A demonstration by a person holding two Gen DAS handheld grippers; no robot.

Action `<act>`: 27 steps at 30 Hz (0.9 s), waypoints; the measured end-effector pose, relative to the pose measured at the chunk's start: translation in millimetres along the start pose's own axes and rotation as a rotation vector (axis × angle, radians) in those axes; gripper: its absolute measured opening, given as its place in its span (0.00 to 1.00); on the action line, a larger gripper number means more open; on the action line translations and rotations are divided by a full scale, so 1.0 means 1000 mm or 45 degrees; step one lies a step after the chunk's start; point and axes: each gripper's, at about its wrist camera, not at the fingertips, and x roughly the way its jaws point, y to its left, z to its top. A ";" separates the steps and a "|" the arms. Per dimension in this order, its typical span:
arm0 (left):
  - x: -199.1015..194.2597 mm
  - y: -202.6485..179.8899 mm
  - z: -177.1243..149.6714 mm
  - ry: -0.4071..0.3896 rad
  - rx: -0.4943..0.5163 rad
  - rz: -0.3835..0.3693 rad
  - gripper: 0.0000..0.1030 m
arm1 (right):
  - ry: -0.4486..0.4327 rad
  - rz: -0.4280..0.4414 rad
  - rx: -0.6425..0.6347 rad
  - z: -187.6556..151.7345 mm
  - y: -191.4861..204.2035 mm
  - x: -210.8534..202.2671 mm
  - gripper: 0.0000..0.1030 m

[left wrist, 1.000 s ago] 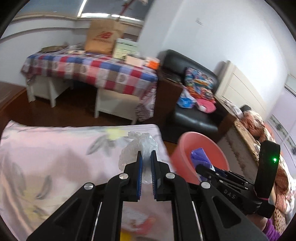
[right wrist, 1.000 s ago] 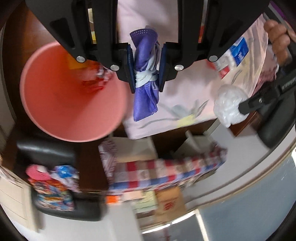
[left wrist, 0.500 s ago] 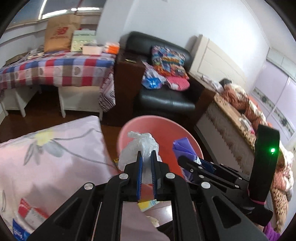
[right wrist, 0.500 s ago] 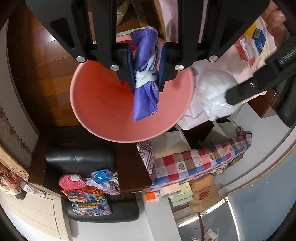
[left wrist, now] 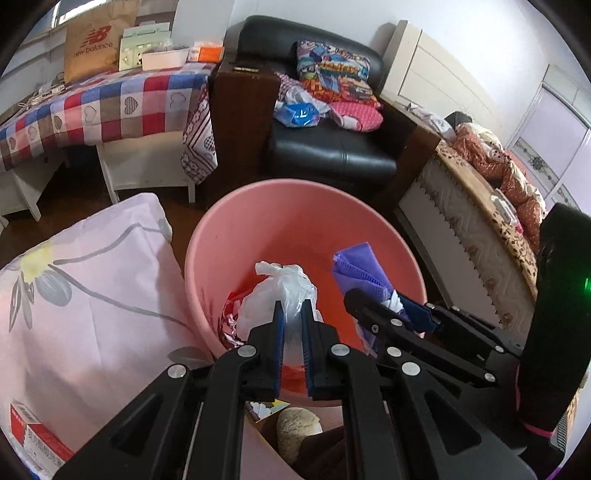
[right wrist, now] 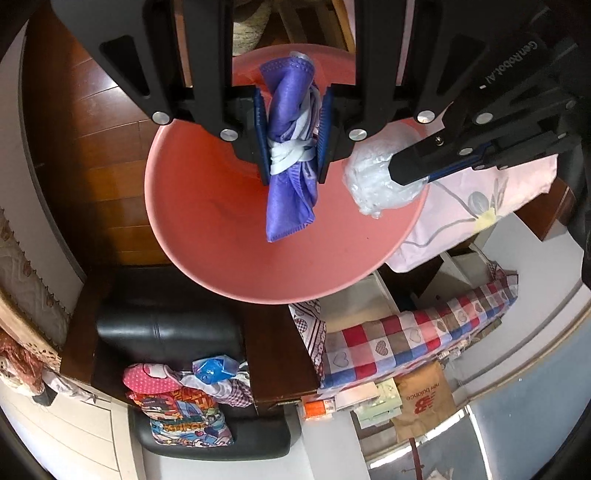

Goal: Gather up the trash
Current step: 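Carry the clear bag and purple mask with both grippers over the bin, then open both grippers to drop the clear bag and purple mask into the bin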

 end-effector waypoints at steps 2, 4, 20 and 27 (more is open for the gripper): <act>0.003 0.003 0.000 0.008 -0.009 0.006 0.08 | 0.016 -0.009 -0.013 0.000 0.002 0.003 0.23; 0.004 0.006 -0.001 0.014 -0.016 0.004 0.09 | 0.026 -0.020 -0.024 -0.001 0.004 0.004 0.24; -0.002 0.013 0.001 -0.002 -0.061 -0.038 0.32 | 0.025 -0.034 0.029 -0.004 -0.011 -0.004 0.38; -0.029 0.009 0.001 -0.065 -0.067 -0.058 0.33 | -0.010 -0.015 0.023 -0.008 -0.007 -0.022 0.38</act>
